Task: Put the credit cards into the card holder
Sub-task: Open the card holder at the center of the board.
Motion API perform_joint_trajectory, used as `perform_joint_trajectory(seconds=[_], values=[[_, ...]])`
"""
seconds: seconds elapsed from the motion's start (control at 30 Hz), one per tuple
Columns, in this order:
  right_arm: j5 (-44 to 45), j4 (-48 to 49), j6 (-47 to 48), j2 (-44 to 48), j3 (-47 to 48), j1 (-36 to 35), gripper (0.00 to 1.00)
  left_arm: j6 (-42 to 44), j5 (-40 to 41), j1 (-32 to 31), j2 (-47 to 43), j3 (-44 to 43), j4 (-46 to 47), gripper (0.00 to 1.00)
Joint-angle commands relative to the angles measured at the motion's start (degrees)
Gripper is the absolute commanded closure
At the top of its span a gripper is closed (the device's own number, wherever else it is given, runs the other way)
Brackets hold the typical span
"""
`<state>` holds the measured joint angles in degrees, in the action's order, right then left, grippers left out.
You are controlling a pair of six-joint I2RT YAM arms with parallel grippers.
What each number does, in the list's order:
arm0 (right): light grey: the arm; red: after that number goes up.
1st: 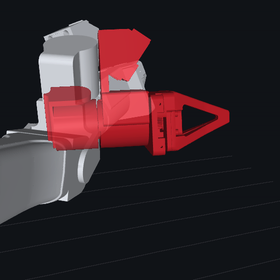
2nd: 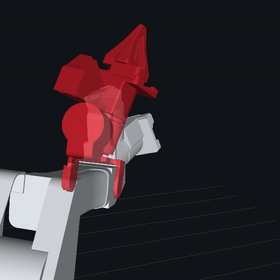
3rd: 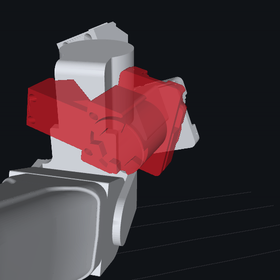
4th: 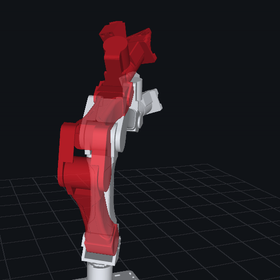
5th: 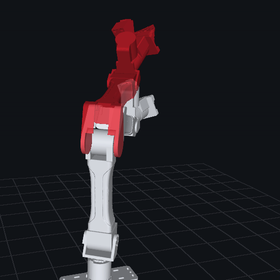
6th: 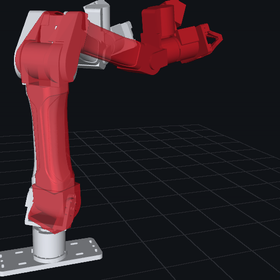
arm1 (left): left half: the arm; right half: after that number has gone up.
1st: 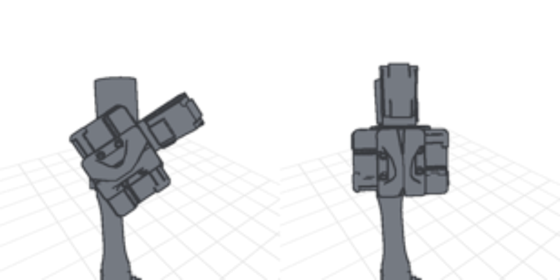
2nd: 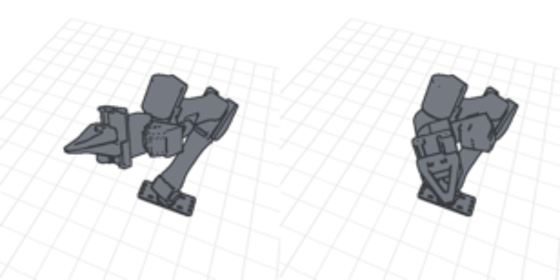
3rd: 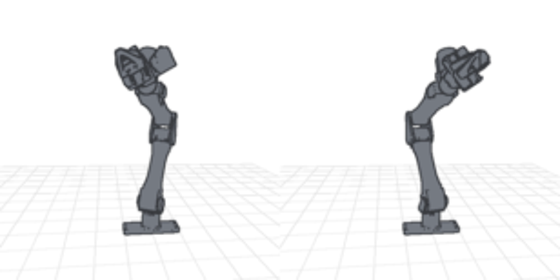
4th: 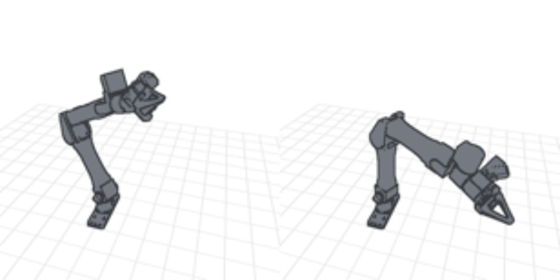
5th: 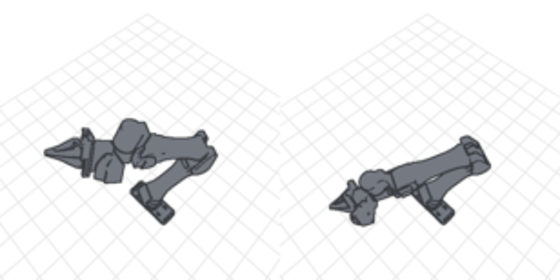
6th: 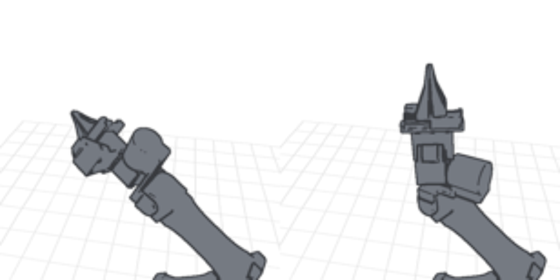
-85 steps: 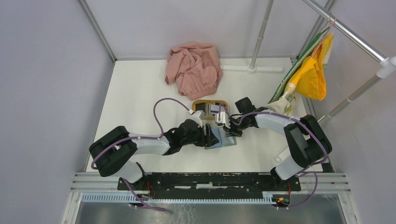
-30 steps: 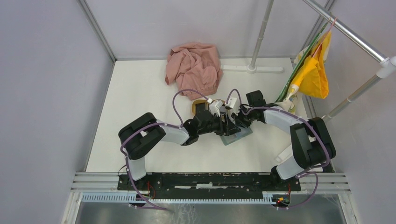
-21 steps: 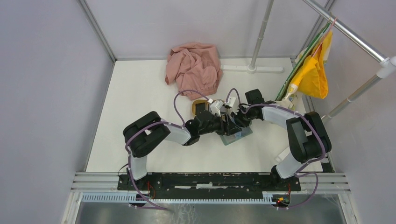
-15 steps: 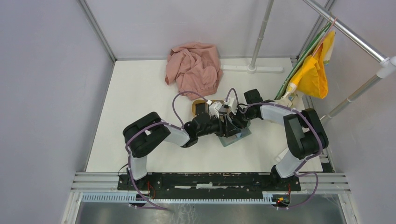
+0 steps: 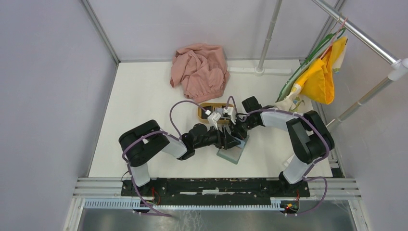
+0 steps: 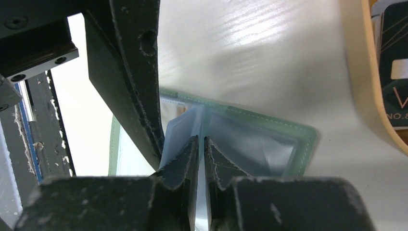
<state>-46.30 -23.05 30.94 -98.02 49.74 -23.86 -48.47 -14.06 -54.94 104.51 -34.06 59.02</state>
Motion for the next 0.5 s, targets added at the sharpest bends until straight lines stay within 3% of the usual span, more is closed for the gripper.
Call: perform_joint_trajectory(seconds=[0.0,0.13,0.23,0.47], values=[[5.08,3.82,-2.43,7.4,-0.75,-0.61,0.84,2.78,2.01,-0.96,-4.17,2.94,5.38,0.25],[12.73,9.52,-2.52,18.09,-3.93,0.48,0.71,2.9,2.96,-1.4,-3.58,4.05,5.76,0.25],[15.04,10.08,-0.9,22.09,-4.8,1.02,0.69,2.68,3.38,-1.4,-1.9,3.11,5.65,0.25],[5.69,4.91,11.88,29.35,-6.09,1.41,0.71,1.39,7.64,-1.18,1.61,-0.95,1.35,0.3]])
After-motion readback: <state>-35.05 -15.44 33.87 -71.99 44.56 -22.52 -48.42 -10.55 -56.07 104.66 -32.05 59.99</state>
